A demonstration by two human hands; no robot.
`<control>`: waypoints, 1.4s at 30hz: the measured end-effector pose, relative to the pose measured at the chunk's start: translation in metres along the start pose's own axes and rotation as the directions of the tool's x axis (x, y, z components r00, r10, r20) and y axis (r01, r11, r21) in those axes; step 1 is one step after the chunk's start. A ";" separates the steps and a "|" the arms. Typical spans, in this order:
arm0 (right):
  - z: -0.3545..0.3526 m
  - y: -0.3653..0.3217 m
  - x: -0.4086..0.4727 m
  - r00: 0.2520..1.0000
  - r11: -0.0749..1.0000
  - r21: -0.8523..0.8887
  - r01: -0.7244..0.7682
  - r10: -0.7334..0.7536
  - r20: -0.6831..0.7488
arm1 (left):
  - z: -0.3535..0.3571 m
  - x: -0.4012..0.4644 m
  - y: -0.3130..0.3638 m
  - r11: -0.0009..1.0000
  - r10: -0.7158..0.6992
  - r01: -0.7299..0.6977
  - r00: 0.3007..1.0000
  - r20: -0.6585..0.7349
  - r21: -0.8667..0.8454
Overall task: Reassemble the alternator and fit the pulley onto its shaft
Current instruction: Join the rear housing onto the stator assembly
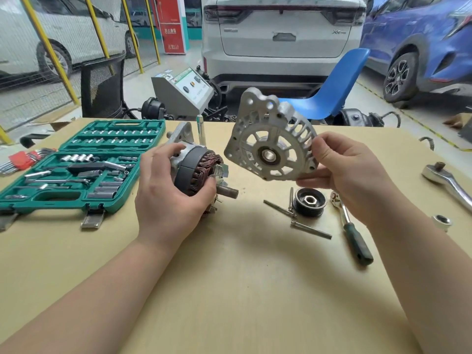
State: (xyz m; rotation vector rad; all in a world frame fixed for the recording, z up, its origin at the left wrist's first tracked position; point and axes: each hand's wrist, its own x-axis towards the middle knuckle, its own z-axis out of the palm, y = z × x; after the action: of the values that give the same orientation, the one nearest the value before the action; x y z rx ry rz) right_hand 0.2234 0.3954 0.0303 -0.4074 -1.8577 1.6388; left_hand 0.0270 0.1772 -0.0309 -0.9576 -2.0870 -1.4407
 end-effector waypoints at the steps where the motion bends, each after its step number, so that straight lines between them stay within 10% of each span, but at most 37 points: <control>1: 0.002 0.001 0.000 1.000 1.000 0.007 -0.015 0.015 0.001 | 0.000 0.000 0.000 1.000 0.008 -0.009 1.000 0.006 0.006; 13: -0.045 -0.016 0.002 0.960 0.987 0.137 0.083 -0.116 0.256 | -0.003 0.005 -0.009 0.999 0.047 -0.048 0.997 0.062 0.023; 20: -0.007 -0.058 -0.002 0.824 0.944 -0.287 0.162 0.031 0.566 | -0.003 0.006 -0.010 0.998 0.051 -0.054 0.996 0.073 0.034; 26: 0.033 -0.135 -0.002 0.827 0.281 -0.817 0.504 0.117 0.551 | -0.004 0.006 -0.008 0.998 0.042 -0.045 0.996 0.084 0.034; 31: 0.077 -0.115 -0.003 0.811 -0.173 -0.803 0.570 0.275 0.517 | -0.006 0.006 -0.006 0.998 0.053 -0.056 0.994 0.098 0.032; 38: 0.089 -0.082 0.000 0.791 0.007 -0.798 0.603 0.123 0.599 | -0.005 0.005 -0.004 0.998 0.039 -0.042 0.995 0.092 0.035; 42: 0.085 -0.049 0.000 0.857 0.449 -0.738 0.503 -0.148 0.494 | -0.006 0.006 -0.004 0.999 0.036 -0.040 0.994 0.102 0.036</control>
State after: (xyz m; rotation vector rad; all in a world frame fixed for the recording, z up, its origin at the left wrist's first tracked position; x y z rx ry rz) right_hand 0.1785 0.3201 0.0743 -0.0810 -2.7575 0.3988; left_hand 0.0198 0.1726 -0.0273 -1.0704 -2.1481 -1.3541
